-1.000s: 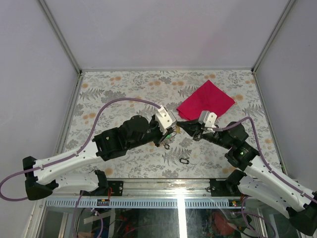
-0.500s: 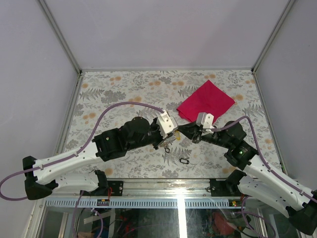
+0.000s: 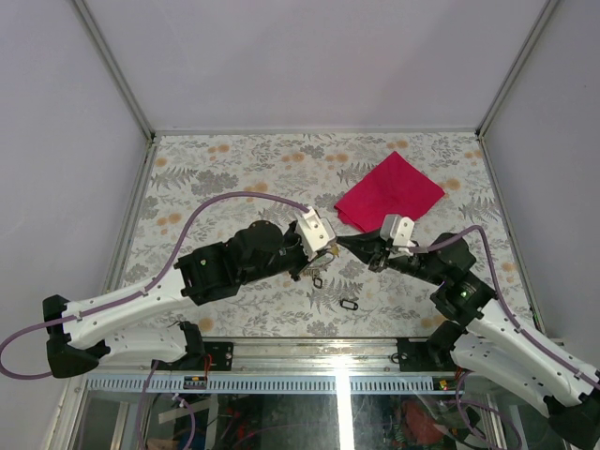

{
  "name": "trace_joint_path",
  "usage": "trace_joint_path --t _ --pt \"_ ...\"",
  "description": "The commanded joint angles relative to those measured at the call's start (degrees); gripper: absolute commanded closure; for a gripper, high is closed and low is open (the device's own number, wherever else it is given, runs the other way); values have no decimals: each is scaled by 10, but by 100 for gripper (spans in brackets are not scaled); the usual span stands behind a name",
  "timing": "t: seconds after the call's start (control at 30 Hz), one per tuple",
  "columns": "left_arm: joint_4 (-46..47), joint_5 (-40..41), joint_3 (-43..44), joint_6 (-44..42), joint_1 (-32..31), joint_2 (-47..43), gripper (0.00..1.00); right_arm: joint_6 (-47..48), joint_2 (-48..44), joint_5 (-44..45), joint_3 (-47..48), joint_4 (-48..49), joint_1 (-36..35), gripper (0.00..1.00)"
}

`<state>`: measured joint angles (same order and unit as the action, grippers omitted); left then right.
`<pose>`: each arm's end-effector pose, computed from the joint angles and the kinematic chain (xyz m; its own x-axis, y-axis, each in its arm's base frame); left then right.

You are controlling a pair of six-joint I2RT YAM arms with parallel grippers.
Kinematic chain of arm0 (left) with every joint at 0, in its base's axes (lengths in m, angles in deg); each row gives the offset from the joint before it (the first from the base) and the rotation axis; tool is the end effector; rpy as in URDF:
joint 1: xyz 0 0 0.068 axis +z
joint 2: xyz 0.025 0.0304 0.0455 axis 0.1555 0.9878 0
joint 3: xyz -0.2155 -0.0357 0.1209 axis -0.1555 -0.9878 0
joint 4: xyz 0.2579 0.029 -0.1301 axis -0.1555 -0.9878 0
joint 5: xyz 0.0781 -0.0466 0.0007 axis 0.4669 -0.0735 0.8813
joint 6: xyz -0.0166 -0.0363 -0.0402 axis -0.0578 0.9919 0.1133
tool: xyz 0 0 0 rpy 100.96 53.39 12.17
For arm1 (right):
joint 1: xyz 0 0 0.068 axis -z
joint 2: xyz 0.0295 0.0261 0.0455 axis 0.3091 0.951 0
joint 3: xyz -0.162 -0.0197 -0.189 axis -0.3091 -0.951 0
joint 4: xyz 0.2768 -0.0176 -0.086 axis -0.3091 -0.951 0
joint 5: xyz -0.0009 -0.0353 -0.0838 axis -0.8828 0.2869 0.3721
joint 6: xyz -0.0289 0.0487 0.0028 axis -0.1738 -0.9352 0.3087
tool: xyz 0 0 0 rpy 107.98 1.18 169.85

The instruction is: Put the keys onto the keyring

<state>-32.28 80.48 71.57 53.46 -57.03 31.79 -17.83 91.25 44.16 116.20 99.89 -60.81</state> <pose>0.1205 -0.2629 0.3455 0.0137 0.4009 -0.9160 0.8934 0.4065 0.1913 0.1501 0.1631 0.3256 0.2679 0.1112 -0.9570 -0.9023 0.3773 -0.2087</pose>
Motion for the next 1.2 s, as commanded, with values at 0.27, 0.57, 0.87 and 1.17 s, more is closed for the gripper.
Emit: trace_joint_path --t 0.27,0.57,0.87,1.17 --pt "24 29 21 19 -4 -14 100 41 -25 -39 49 -56 0 100" --pt "14 10 28 7 -5 -8 100 106 -8 -55 96 -157 -1 100" --pt "-33 -8 53 -24 -5 14 100 162 15 -61 147 -254 0 100" --pt "-48 -9 66 -33 -5 28 100 184 31 -66 176 -305 -1 100"
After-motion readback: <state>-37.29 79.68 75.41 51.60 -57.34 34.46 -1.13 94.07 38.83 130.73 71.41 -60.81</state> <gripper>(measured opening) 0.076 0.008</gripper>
